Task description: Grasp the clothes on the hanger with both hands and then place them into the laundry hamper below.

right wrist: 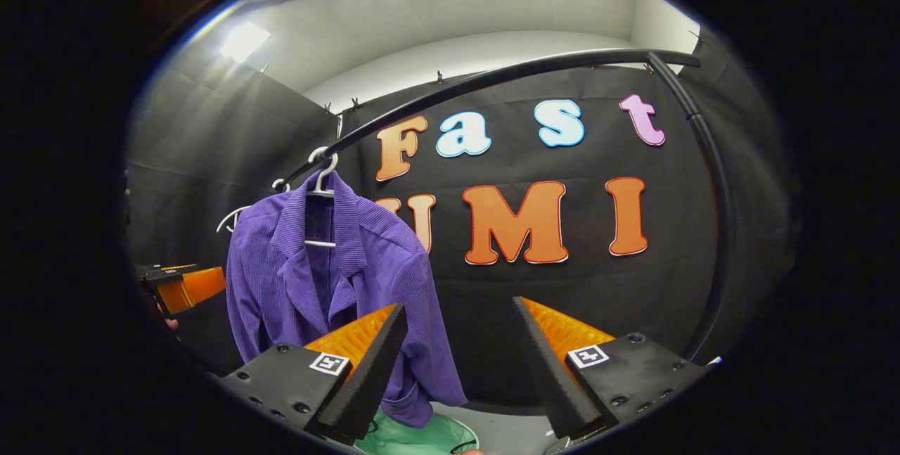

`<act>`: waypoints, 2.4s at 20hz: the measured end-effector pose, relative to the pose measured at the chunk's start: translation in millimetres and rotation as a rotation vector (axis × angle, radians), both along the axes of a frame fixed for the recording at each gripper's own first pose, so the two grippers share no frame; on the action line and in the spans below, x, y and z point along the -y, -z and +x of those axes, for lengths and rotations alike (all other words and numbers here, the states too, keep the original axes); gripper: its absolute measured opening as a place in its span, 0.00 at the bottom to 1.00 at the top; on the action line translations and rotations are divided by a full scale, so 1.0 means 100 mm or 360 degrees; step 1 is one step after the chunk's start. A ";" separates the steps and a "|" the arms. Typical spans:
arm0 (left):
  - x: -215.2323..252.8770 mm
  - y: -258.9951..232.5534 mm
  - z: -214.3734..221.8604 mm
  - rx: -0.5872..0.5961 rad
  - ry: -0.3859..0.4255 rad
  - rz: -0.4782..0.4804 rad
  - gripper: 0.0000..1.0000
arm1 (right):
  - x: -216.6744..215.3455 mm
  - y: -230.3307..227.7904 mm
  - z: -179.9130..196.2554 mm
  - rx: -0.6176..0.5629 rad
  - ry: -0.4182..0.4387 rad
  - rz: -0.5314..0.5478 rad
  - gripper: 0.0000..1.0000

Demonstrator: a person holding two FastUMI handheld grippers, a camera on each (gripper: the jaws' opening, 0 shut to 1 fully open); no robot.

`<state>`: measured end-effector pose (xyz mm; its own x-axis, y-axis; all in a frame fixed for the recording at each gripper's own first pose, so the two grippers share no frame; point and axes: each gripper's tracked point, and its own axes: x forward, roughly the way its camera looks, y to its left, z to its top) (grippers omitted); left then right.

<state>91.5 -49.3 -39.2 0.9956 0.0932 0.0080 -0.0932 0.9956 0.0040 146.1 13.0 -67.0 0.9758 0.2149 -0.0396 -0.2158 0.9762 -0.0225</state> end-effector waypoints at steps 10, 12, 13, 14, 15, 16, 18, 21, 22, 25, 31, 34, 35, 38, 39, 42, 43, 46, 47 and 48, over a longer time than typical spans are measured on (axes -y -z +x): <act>-0.63 0.21 0.29 -0.0061 0.0272 -0.0065 0.92 | -1.17 0.25 0.07 -0.0076 0.0067 0.0090 0.98; -0.71 0.20 0.37 -0.0030 0.0283 -0.0090 0.95 | -1.37 0.33 0.13 -0.0089 0.0041 0.0034 0.98; -0.73 0.22 0.41 -0.0029 0.0280 -0.0115 0.95 | -1.45 0.39 0.19 -0.0103 0.0027 0.0005 0.98; -0.74 0.25 0.43 -0.0042 0.0279 -0.0137 0.95 | -1.54 0.45 0.27 -0.0114 0.0008 0.0002 0.98; -0.74 0.26 0.41 -0.0050 0.0280 -0.0147 0.95 | -1.60 0.51 0.38 -0.0127 -0.0002 0.0019 0.97; -0.74 0.25 0.41 -0.0048 0.0286 -0.0146 0.95 | -1.65 0.59 0.50 -0.0148 -0.0001 0.0047 0.97; -0.73 0.21 0.42 -0.0026 0.0283 -0.0107 0.92 | -1.71 0.75 0.74 -0.0202 0.0004 0.0102 0.97; -0.74 0.09 0.42 0.0031 0.0193 -0.0026 0.95 | -1.84 0.97 1.07 -0.0250 -0.0062 0.0119 0.97; -0.73 0.05 0.41 0.0050 0.0152 -0.0028 0.95 | -1.90 1.04 1.16 -0.0263 -0.0096 0.0111 0.97; -0.68 0.07 0.32 0.0068 0.0017 -0.0054 0.95 | -2.04 1.34 1.34 -0.0331 -0.0193 0.0097 0.98; -0.75 0.01 0.14 0.0136 -0.0228 -0.0011 0.92 | -1.63 1.73 1.76 -0.0406 -0.0130 0.0114 0.77; -0.44 0.14 0.32 0.0119 -0.0126 -0.0045 0.95 | -1.33 1.59 1.82 -0.0351 -0.0125 0.0198 0.16; -0.29 0.23 0.43 0.0090 -0.0059 -0.0071 0.95 | -1.26 1.54 1.79 -0.0325 -0.0147 0.0189 0.16; 0.25 0.61 0.69 -0.0024 0.0135 -0.0133 0.95 | -1.11 1.40 1.74 -0.0264 -0.0221 0.0150 0.10; 0.37 0.74 0.81 -0.0054 0.0168 -0.0124 0.95 | -1.02 1.33 1.69 -0.0233 -0.0222 0.0137 0.10; 0.61 1.09 1.12 -0.0065 0.0127 -0.0126 0.92 | -0.84 1.07 1.59 -0.0136 -0.0213 0.0117 0.10; 0.62 1.23 1.24 -0.0065 0.0118 -0.0119 0.95 | -0.82 1.03 1.56 -0.0124 -0.0212 0.0117 0.10; 0.65 1.51 1.53 -0.0035 0.0022 -0.0059 0.95 | -0.76 0.95 1.53 -0.0118 -0.0221 0.0125 0.10; 0.64 1.52 1.59 0.0013 -0.0018 0.0000 0.92 | -0.76 0.95 1.50 -0.0119 -0.0225 0.0122 0.10; 0.58 1.51 1.65 0.0063 -0.0093 0.0084 0.92 | -0.76 0.94 1.48 -0.0120 -0.0232 0.0119 0.10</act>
<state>256.6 -107.0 -190.2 0.9873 0.1498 0.0535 -0.1525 0.9870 0.0515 294.1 89.3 -161.1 0.9291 0.3587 -0.0904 -0.3533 0.9328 0.0707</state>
